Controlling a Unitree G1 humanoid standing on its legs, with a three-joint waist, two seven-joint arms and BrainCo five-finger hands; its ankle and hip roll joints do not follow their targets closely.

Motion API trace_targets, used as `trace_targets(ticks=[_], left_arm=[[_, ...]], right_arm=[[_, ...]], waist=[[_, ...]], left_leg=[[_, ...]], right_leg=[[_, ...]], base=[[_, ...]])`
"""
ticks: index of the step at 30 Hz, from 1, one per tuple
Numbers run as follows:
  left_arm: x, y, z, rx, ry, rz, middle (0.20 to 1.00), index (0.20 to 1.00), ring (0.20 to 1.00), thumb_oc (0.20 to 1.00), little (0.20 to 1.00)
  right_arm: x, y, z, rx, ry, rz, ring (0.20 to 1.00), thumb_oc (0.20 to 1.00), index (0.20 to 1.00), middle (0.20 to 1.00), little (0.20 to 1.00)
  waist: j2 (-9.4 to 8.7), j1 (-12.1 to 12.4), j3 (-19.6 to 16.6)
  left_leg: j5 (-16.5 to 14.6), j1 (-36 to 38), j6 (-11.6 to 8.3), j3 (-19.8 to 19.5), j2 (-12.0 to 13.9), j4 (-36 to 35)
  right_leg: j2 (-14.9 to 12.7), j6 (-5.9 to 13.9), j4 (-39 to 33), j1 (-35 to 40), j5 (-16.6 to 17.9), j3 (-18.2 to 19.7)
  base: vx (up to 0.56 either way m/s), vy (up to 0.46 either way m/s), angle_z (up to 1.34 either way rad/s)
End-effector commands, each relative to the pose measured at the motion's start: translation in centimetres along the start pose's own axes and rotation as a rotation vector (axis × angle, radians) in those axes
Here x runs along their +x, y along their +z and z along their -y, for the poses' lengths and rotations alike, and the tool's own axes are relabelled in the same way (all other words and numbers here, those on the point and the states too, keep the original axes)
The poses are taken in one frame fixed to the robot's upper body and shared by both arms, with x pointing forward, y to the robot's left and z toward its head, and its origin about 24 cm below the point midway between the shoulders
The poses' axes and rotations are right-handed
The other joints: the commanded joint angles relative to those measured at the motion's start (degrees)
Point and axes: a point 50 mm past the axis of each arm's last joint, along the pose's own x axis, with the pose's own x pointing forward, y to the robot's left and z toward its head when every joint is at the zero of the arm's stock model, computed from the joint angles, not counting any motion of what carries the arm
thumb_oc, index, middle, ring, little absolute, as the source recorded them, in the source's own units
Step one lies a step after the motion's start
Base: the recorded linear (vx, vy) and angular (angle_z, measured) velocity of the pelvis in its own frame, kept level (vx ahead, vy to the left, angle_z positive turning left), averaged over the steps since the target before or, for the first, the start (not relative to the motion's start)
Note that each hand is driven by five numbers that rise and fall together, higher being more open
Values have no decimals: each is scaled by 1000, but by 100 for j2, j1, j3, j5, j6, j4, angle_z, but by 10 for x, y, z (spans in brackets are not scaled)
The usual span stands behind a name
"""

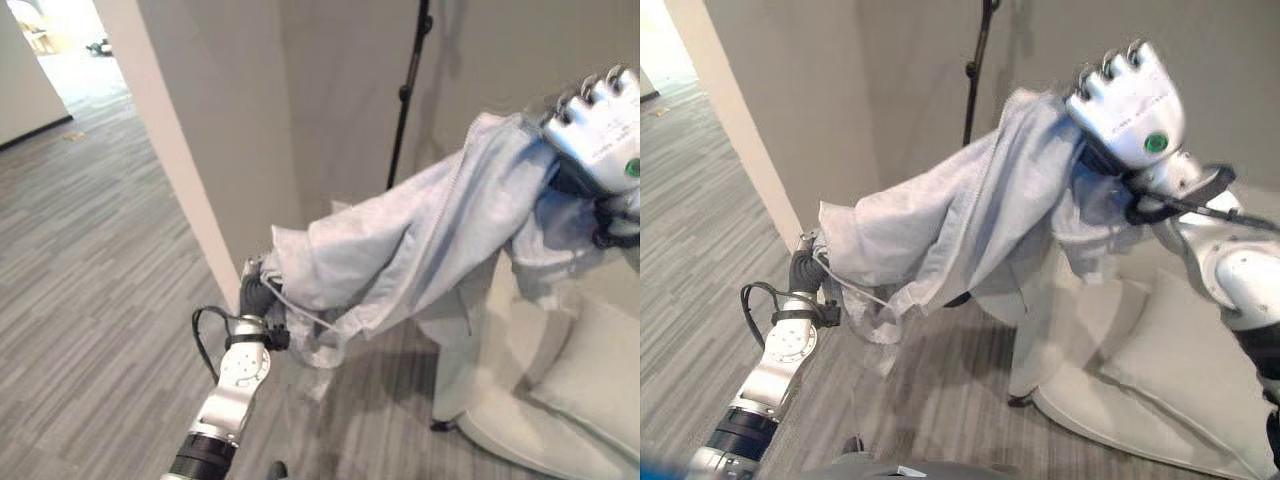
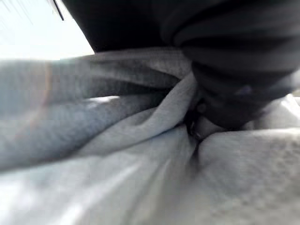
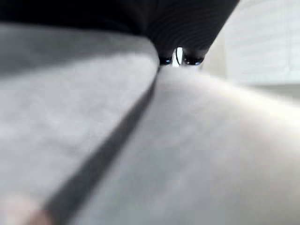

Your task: Hang the clothes on the sofa on the clothes rack.

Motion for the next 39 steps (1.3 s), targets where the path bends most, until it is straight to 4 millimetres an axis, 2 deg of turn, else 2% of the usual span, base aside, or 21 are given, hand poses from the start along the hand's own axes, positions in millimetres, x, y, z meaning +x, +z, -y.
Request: trace_targets(ticks=[1, 3, 4, 5, 6, 7, 8, 11, 12, 13, 15, 16, 17, 18, 21, 23, 29, 31, 34, 36, 39], left_arm=[[9, 23, -4, 0, 27, 126, 200, 200, 200, 200, 200], [9, 22, -3, 9, 23, 125, 200, 200, 200, 200, 200], [9, 22, -3, 41, 11, 133, 200, 200, 200, 200, 200], [9, 22, -3, 44, 10, 134, 200, 200, 200, 200, 200], [9, 21, -5, 69, 12, 138, 200, 200, 200, 200, 200], [12, 22, -13, 134, 29, 151, 200, 200, 200, 200, 200], [12, 22, -13, 136, 29, 152, 200, 200, 200, 200, 200], [25, 39, -35, 283, 90, 255, 200, 200, 200, 200, 200], [25, 39, -36, 286, 92, 256, 200, 200, 200, 200, 200], [29, 45, -40, 311, 106, 285, 200, 200, 200, 200, 200], [34, 54, -50, 359, 147, 330, 200, 200, 200, 200, 200], [37, 60, -54, 385, 160, 359, 200, 200, 200, 200, 200], [40, 68, -58, 416, 170, 396, 200, 200, 200, 200, 200], [40, 68, -58, 416, 170, 397, 200, 200, 200, 200, 200], [45, 73, -56, 424, 189, 414, 200, 200, 200, 200, 200], [43, 67, -41, 388, 147, 394, 200, 200, 200, 200, 200], [35, 55, -22, 343, 76, 338, 200, 200, 200, 200, 200], [32, 53, -13, 329, 40, 332, 200, 200, 200, 200, 200], [31, 51, -10, 313, 36, 321, 200, 200, 200, 200, 200], [31, 49, -9, 298, 31, 307, 200, 200, 200, 200, 200], [34, 52, -9, 298, 26, 321, 200, 200, 200, 200, 200]], right_arm=[[5, -42, 25, -148, -161, -210, 200, 200, 200, 200, 200], [1, -43, 24, -146, -155, -237, 200, 200, 200, 200, 200], [-10, -50, 20, -167, -146, -310, 200, 200, 200, 200, 200], [-11, -50, 20, -168, -145, -312, 200, 200, 200, 200, 200], [-16, -54, 19, -198, -139, -341, 200, 200, 200, 200, 200], [-22, -59, 18, -232, -138, -391, 200, 200, 200, 200, 200], [-23, -59, 18, -232, -138, -393, 200, 200, 200, 200, 200], [-25, -59, 20, -241, -180, -445, 200, 200, 200, 200, 200], [-25, -59, 20, -240, -182, -446, 200, 200, 200, 200, 200], [-25, -58, 21, -234, -188, -448, 200, 200, 200, 200, 200], [-30, -59, 23, -228, -181, -450, 200, 200, 200, 200, 200], [-30, -60, 25, -234, -181, -439, 200, 200, 200, 200, 200], [-32, -63, 26, -238, -166, -427, 200, 200, 200, 200, 200], [-33, -63, 26, -239, -166, -428, 200, 200, 200, 200, 200], [-40, -66, 24, -242, -124, -415, 200, 200, 200, 200, 200], [-45, -66, 25, -251, -95, -399, 200, 200, 200, 200, 200], [-53, -66, 24, -274, -53, -385, 200, 200, 200, 200, 200], [-52, -66, 28, -297, -63, -376, 200, 200, 200, 200, 200], [-51, -65, 30, -300, -73, -369, 200, 200, 200, 200, 200], [-48, -65, 34, -304, -82, -351, 200, 200, 200, 200, 200], [-44, -67, 37, -297, -108, -341, 200, 200, 200, 200, 200]], waist=[[357, 166, -242], [369, 155, -262], [312, 103, -292], [283, 118, -309], [252, 110, -343], [272, 86, -379], [252, 97, -379], [341, 31, -374], [327, 34, -362], [361, -34, -354], [414, -216, -388], [456, -273, -372], [523, -362, -305], [538, -357, -297], [488, -606, -137], [363, -821, -103], [329, -954, -135], [362, -978, -202], [393, -991, -285], [514, -1015, -376], [569, -1042, -382]], left_leg=[[301, -701, -291, -156, 698, -45], [166, -782, -261, -178, 560, 172], [-78, -875, -101, -77, 250, 418], [-93, -894, -75, -56, 220, 432], [-177, -866, 26, 47, 82, 419], [-359, -685, 240, 166, -189, 297], [-331, -694, 271, 189, -214, 284], [-555, -204, 627, 437, -671, -77], [-547, -183, 635, 450, -683, -106], [-573, -58, 678, 491, -747, -237], [-622, 264, 733, 533, -866, -543], [-682, 383, 741, 573, -860, -583], [-795, 574, 711, 630, -845, -589], [-812, 584, 694, 625, -819, -589], [-1006, 971, 695, 530, -941, -589], [-1199, 1278, 738, 419, -1150, -589], [-1361, 1561, 724, 220, -1218, -589], [-1549, 1790, 688, 161, -1170, -589], [-1543, 1863, 622, 198, -1114, -589], [-1496, 1994, 485, 235, -935, -471], [-1125, 1747, 213, 219, -764, 362]], right_leg=[[101, -95, -606, 811, -3, 193], [-51, -67, -627, 830, 112, 190], [-374, 14, -504, 734, 686, 226], [-410, 37, -511, 714, 711, 241], [-553, 69, -404, 633, 1003, 281], [-774, 87, -86, 479, 1474, 358], [-801, 100, -91, 454, 1509, 379], [-1215, 124, 719, 42, 2326, 299], [-1227, 131, 735, 31, 2322, 319], [-1160, 105, 866, -104, 2257, 343], [-705, 22, 891, -407, 1837, 508], [-444, -28, 855, -608, 1469, 490], [-13, -131, 708, -888, 938, 339], [9, -151, 724, -880, 909, 326], [753, -158, 239, -1175, 780, 588], [1263, -179, -340, -1515, 1171, 705], [1282, -186, -412, -1641, 1346, 422], [1243, -256, -394, -1469, 1217, 414], [1226, -330, -361, -1399, 1165, 382], [1313, -425, -245, -1251, 925, 362], [1425, -533, -289, -1026, 785, 451]], base=[[428, 397, 7], [291, 312, 7], [190, 238, 11], [289, 362, 8], [302, 409, -5], [288, 408, -9], [289, 412, -18], [293, 417, -30], [248, 366, -44], [163, 212, -29], [258, 289, -27], [310, 252, -44], [233, 149, -43], [220, 106, -30], [224, 82, 11], [372, 104, 38], [243, -8, 40], [287, -78, 36], [217, -109, 37], [276, -150, 20], [155, -162, 10]])
